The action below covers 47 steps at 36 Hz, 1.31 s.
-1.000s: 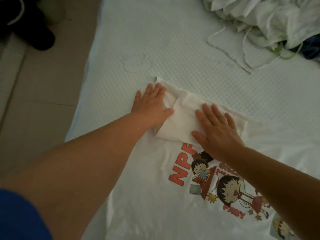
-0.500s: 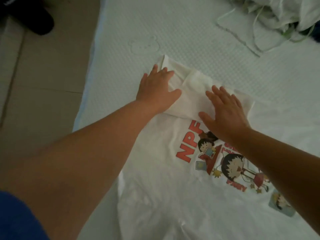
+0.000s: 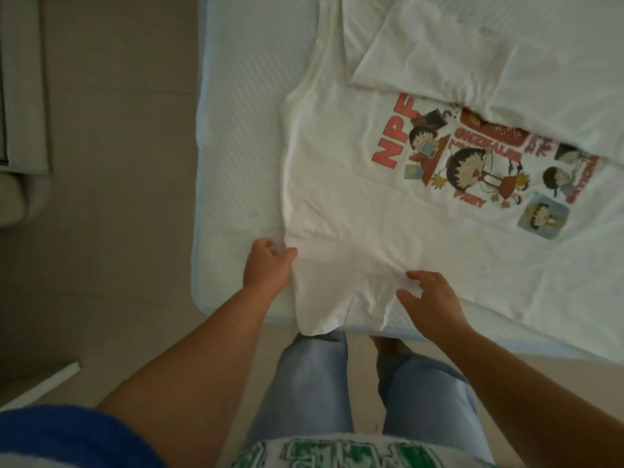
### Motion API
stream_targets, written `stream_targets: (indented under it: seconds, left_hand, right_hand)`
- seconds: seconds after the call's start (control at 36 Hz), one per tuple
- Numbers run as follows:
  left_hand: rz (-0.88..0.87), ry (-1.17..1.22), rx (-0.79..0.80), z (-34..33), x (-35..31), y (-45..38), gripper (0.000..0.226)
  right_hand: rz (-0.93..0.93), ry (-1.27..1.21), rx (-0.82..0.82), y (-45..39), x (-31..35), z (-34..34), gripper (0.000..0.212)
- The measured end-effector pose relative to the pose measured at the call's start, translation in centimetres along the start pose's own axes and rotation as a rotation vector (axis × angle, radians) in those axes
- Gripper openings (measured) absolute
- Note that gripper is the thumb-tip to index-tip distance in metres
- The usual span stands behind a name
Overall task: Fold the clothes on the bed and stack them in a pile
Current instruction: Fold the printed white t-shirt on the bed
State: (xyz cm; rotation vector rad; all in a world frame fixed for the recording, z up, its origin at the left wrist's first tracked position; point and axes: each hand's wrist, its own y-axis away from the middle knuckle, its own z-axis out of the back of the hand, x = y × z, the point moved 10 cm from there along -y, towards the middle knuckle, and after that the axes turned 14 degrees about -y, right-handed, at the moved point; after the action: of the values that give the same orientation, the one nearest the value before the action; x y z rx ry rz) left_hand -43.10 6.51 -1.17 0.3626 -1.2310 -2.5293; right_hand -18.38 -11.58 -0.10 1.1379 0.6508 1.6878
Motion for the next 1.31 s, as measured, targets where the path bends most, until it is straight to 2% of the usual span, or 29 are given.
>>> stream_targets:
  seconds: [0.11,0.19,0.28,0.33,0.5,0.58,0.75,0.94,1.08,1.22,1.31]
  left_hand:
    - [-0.022,0.22,0.071,-1.8,-0.2,-0.6,0.019]
    - [0.014,0.348,0.12,-3.7,0.6,-0.3,0.018]
    - [0.107,0.538,0.243,-6.7,2.0,1.1,0.017]
    - [0.096,0.592,0.288,-7.7,2.4,2.1,0.02]
    - [0.052,0.662,0.341,-7.4,2.7,4.0,0.02]
    - [0.032,0.624,0.317,-6.7,2.6,4.4,0.021]
    - [-0.009,0.631,0.158,-4.4,0.8,5.2,0.012]
    - [-0.169,0.588,0.073,0.7,-7.3,4.6,0.009]
    - [-0.297,0.556,0.112,3.7,-16.9,2.6,0.011]
    - [-0.223,0.596,0.193,3.1,-23.6,-1.1,0.01]
    - [-0.171,0.768,0.3,1.7,-26.0,-3.1,0.015]
  right_hand:
    - [-0.135,-0.224,-0.072,-0.7,-2.7,-0.5,0.041]
    - [-0.258,-0.499,-0.097,-0.7,-4.6,-1.9,0.028]
    - [-0.297,-0.68,-0.01,-0.3,-5.2,-4.2,0.018]
    - [-0.314,-0.799,0.062,0.1,-5.1,-5.7,0.014]
    - [-0.266,-0.925,0.062,0.8,-4.3,-5.7,0.011]
    - [-0.285,-1.008,0.061,1.8,-4.2,-5.0,0.01]
    - [-0.229,-1.055,0.064,3.1,-2.4,-2.5,0.005]
    - [-0.121,-1.131,-0.04,1.3,2.6,3.9,0.013]
    - [-0.079,-1.204,-0.125,-1.8,7.3,9.3,0.004]
    - [-0.057,-1.289,-0.231,-7.2,10.5,13.2,0.005]
    - [-0.047,-1.335,-0.156,-11.2,12.0,13.5,0.008]
